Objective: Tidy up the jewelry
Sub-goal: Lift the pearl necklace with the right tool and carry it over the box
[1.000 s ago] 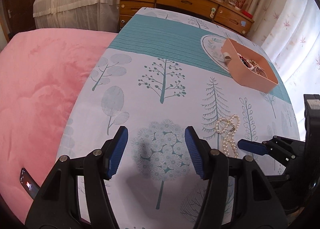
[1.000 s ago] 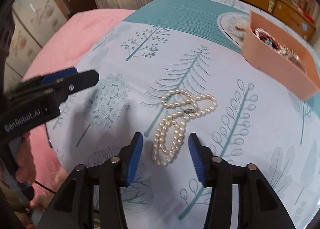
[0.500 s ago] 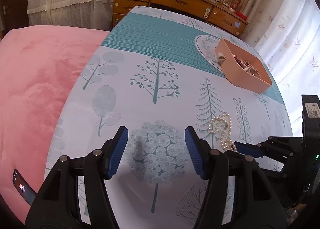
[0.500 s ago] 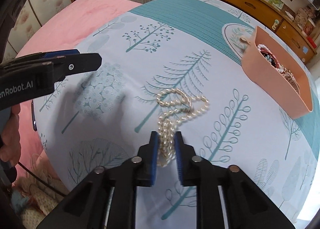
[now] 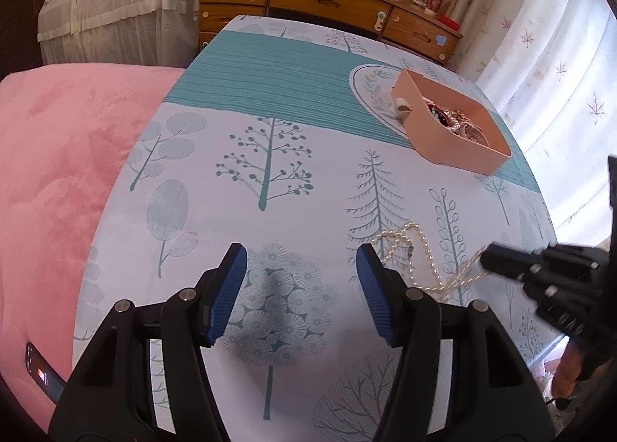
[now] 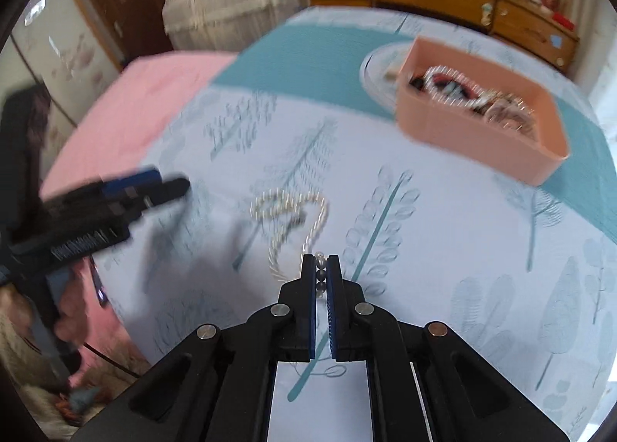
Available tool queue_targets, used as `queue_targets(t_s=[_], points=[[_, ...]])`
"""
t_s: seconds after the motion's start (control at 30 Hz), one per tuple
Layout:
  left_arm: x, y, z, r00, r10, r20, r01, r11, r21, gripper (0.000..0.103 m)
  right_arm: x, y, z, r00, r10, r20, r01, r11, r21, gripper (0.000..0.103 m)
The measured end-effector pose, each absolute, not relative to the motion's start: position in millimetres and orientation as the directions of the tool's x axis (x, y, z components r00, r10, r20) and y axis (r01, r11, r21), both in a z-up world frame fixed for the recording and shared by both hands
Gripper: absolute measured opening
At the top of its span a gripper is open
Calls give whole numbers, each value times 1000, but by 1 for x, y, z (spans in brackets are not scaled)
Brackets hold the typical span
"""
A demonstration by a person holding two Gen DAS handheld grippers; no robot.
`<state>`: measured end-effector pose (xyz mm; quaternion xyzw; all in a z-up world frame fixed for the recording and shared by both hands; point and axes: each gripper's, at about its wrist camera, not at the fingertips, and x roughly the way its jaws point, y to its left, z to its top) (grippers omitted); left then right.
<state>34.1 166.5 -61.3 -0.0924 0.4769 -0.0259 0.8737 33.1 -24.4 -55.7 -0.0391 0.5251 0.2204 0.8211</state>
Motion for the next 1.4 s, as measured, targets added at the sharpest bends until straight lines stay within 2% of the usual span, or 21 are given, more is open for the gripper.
queue_targets(t_s=[0.17,0.37,0.57,0.7,0.9,1.4], points=[[43,154,-50,560,-145,-816,1,985,-175,56,42,-47,-8,469,361,-806,-359,912,199,4],[60,136,-26,595,-153,-789,49,987,-154,56,62,-73,73,635,384,-670,-316,921,228,4],[82,120,1,635,-149,-758,76,989,-130,56,91,-96,144,758,352,-550,-277,936,217,4],[98,109,12,655,-137,-743,90,991,-103,56,116,-108,173,802,310,-510,-241,950,198,4],[132,93,27,684,-123,-719,109,992,-66,56,157,-134,177,820,243,-518,-152,966,211,4],[216,55,30,683,-144,-716,141,988,-64,56,230,-156,111,799,198,-568,-100,975,199,4]])
